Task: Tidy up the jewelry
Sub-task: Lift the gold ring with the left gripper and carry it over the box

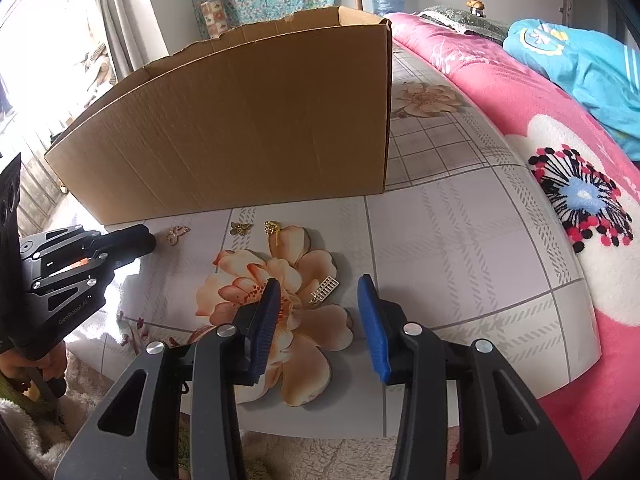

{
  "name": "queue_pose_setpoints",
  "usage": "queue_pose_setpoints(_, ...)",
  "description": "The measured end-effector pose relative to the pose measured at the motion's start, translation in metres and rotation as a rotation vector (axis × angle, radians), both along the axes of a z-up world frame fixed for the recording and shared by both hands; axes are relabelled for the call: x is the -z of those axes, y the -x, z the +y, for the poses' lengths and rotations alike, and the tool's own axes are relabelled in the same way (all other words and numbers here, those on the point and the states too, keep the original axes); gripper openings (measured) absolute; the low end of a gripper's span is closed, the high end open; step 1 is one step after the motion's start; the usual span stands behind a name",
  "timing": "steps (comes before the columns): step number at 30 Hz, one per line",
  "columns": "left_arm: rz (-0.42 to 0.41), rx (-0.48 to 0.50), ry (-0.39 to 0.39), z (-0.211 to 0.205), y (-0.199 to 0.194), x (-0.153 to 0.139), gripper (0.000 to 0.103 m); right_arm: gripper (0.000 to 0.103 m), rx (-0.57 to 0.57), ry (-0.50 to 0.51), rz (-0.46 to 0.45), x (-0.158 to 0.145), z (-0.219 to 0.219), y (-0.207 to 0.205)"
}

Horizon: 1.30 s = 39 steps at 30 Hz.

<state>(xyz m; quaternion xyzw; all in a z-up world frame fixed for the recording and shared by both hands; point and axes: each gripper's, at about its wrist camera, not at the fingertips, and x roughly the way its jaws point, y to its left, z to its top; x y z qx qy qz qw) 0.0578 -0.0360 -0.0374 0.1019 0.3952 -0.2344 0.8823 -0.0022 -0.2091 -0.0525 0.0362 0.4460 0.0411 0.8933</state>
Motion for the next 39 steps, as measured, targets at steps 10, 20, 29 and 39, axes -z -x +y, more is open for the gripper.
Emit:
queue_pose_setpoints(10,-0.015,-0.005,0.009,0.001,0.002,0.001,0.009,0.025,0.004,0.090,0.018,0.000,0.008,-0.007)
queue_pose_setpoints(20,-0.015,-0.009,0.021,0.003,0.002,0.001,0.009,0.005,-0.023,0.042,0.054,-0.003,0.009,-0.015)
queue_pose_setpoints(29,-0.008,-0.003,0.037,0.006,0.000,0.001,0.009,0.005,0.003,-0.040,0.041,-0.007,-0.007,-0.010)
queue_pose_setpoints(39,-0.032,0.009,0.137,0.024,0.009,-0.019,0.009,0.005,0.004,-0.180,-0.001,-0.021,-0.029,-0.006)
